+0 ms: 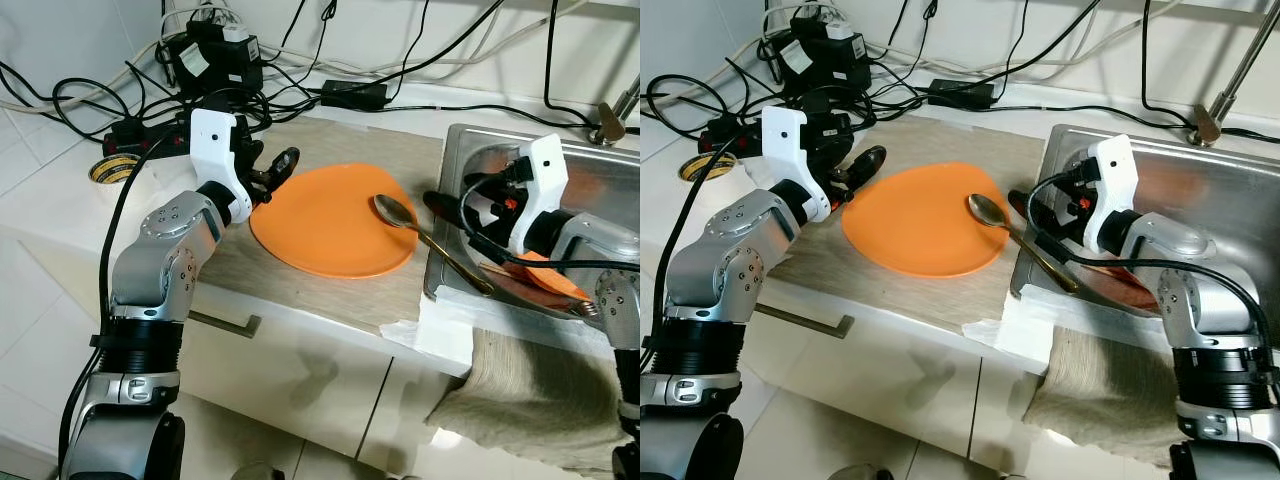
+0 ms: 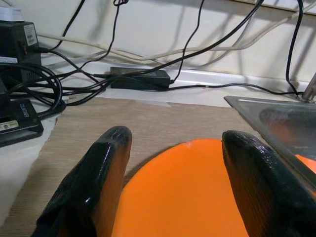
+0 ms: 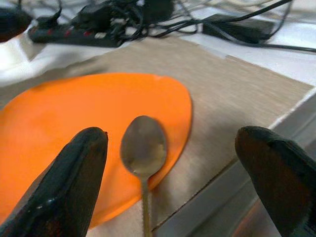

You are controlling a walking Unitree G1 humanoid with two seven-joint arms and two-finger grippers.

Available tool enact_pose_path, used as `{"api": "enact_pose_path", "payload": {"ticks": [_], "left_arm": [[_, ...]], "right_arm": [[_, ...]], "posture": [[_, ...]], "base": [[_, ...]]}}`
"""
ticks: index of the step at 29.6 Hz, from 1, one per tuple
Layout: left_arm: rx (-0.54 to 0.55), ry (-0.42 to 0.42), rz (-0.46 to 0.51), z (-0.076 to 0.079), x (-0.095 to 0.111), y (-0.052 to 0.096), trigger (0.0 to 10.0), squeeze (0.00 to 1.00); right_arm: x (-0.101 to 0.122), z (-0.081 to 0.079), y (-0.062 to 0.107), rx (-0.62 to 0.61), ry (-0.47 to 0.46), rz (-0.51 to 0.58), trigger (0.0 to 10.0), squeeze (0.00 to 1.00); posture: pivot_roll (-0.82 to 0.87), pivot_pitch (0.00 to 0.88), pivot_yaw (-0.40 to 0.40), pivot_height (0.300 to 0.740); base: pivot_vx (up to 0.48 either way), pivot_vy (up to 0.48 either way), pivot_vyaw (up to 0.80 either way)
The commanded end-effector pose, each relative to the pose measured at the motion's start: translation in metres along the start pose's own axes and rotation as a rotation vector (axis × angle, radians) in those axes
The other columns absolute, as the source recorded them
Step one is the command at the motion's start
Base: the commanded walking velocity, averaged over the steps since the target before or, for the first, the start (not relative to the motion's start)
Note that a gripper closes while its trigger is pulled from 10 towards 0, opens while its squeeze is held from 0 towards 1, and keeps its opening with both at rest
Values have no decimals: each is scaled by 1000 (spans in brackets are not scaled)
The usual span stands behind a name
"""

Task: Kitchen organization

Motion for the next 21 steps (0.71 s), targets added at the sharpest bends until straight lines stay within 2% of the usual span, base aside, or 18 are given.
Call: {"api": "enact_pose_path", "payload": {"ticks": [1,10,21], "left_arm": [[7,-4,-3,0,0,0,10000,0],[12,0,-7,0,-1,2,10000,0],[8,3,-11,0,-2,1,10000,0]], "right_arm": [[0,-6,1,37,14,-23,10000,0],[-13,-6,7,62,17,-95,10000,0],[-34,-2,-2,38,-11,-151,10000,0]], "posture": [[-18,0,11,740],[-18,0,10,740],[-25,0,16,740]], "base": [[0,0,0],[0,0,0],[0,0,0]]}}
Point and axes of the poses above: a point about 5 cm out from each wrist's last joint towards the gripper, its own y axis pointing back from the gripper into the wrist, its own x axis along the axis of the wrist's last joint, z = x × y, the point moved 2 cm from there along -y, pointing out of the wrist towards the gripper, and after that the axes turned 10 degrees about -y, right-handed, at the moved point
